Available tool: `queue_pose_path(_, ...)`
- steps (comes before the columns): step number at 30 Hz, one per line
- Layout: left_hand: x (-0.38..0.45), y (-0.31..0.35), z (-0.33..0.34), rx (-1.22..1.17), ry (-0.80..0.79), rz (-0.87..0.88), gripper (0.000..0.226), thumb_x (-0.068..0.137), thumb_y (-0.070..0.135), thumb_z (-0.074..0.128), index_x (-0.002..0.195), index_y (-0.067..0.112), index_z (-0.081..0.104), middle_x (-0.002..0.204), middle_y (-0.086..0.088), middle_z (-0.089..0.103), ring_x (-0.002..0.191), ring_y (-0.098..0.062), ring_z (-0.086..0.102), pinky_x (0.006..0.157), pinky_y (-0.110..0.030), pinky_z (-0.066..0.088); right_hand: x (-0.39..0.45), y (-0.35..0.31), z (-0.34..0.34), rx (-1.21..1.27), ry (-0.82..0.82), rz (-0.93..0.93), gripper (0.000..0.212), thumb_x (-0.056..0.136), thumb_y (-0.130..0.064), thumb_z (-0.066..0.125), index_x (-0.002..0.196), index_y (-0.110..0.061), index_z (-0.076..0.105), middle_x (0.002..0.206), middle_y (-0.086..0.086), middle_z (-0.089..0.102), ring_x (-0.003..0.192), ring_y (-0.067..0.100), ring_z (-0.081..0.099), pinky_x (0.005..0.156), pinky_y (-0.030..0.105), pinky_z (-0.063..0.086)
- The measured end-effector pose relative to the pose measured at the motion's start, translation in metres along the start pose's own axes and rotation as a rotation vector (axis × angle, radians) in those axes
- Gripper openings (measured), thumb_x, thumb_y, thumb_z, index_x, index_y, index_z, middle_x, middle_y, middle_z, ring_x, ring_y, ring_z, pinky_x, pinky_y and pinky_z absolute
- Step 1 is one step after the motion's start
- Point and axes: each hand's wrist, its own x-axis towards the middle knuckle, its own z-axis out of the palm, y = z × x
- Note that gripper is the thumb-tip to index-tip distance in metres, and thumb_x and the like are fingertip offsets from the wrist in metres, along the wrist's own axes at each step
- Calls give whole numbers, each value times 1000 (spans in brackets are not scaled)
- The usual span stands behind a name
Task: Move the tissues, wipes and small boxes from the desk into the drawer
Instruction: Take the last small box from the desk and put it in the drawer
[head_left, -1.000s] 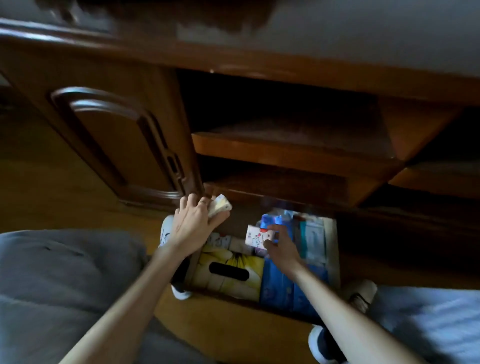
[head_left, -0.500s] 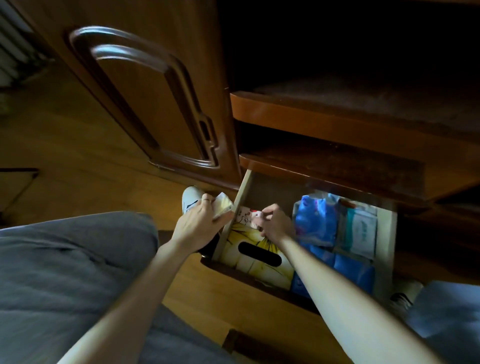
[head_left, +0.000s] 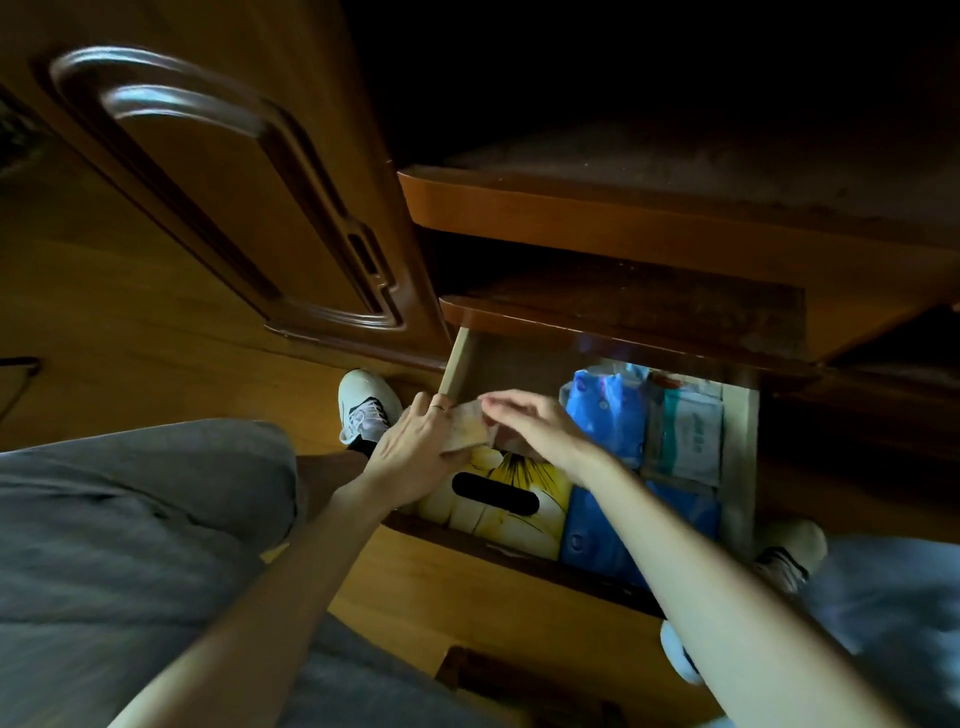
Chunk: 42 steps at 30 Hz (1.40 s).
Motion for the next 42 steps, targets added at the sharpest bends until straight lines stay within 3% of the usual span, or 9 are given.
queue_pose_path(4, 5, 11, 7, -1, 17, 44, 78, 77, 36, 80, 142, 20, 39, 129, -5, 44, 124, -31, 49, 94, -40, 46, -3, 6, -7, 27, 43, -63, 22, 93, -36, 73, 110, -48, 68, 114, -15, 71, 107, 5, 66, 87, 30, 59)
queue_pose_path(8, 9, 7, 7, -43, 91, -50, 82, 82, 38, 76, 150, 19, 33, 143, -9, 37, 132, -31, 40, 104, -46, 44, -9, 26, -31, -120, 467, 35, 20, 96, -26, 70, 110, -36, 59, 105, -10, 66, 83, 10, 69, 66, 30, 62)
queue_pose_path(10, 8, 1, 10, -29, 37, -87, 80, 84, 40, 73, 150, 18, 35, 145, -10, 36, 133, -32, 39, 103, -45, 43, -9, 37, -39, -193, 557, 93, 20, 98, -21, 67, 112, -33, 57, 105, -9, 62, 71, 3, 65, 58, 28, 62)
queue_pose_path(15, 8, -7, 22, 32, -113, -86, 80, 89, 42, 69, 153, 14, 32, 158, -7, 20, 143, -34, 25, 114, -44, 34, 2, 50, -30, -346, 464, 136, 16, 101, -21, 60, 117, -25, 61, 110, -2, 69, 91, 21, 71, 77, 42, 61)
queue_pose_path(19, 13, -6, 28, 107, -113, -14, 69, 91, 42, 64, 149, 13, 41, 160, -2, 22, 146, -29, 22, 115, -48, 32, 5, 55, -17, -672, 315, 99, 22, 104, -28, 53, 121, -27, 67, 110, 1, 71, 101, 25, 68, 73, 31, 46)
queue_pose_path(23, 15, -5, 41, 323, -114, 122, 58, 92, 43, 58, 143, 16, 52, 163, 3, 23, 150, -23, 14, 119, -47, 23, 7, 55, -20, -877, 191, 86, 32, 106, -27, 45, 131, -25, 64, 136, -1, 57, 117, 28, 61, 87, 38, 47)
queue_pose_path(29, 20, 0, 52, 530, -253, 175, 62, 96, 41, 47, 153, 22, 31, 160, -3, 27, 150, -27, 18, 121, -54, 5, 13, 49, -25, -958, 67, 178, 31, 101, -25, 44, 130, -25, 56, 120, 8, 66, 110, 32, 61, 80, 39, 44)
queue_pose_path(35, 39, 18, 42, 608, -328, 163, 50, 99, 40, 44, 143, 15, 46, 149, -7, 44, 143, -28, 30, 120, -56, 9, 28, 36, -19, -1158, 69, 124, 31, 96, -19, 59, 126, -17, 63, 119, 7, 69, 109, 27, 65, 85, 38, 50)
queue_pose_path(42, 23, 16, 50, 625, -340, 203, 60, 100, 40, 40, 152, 11, 30, 155, -8, 39, 145, -31, 30, 120, -58, 2, 21, 50, 3, -1273, 69, 120, 24, 100, -13, 49, 110, -15, 71, 115, 8, 73, 111, 29, 68, 84, 39, 51)
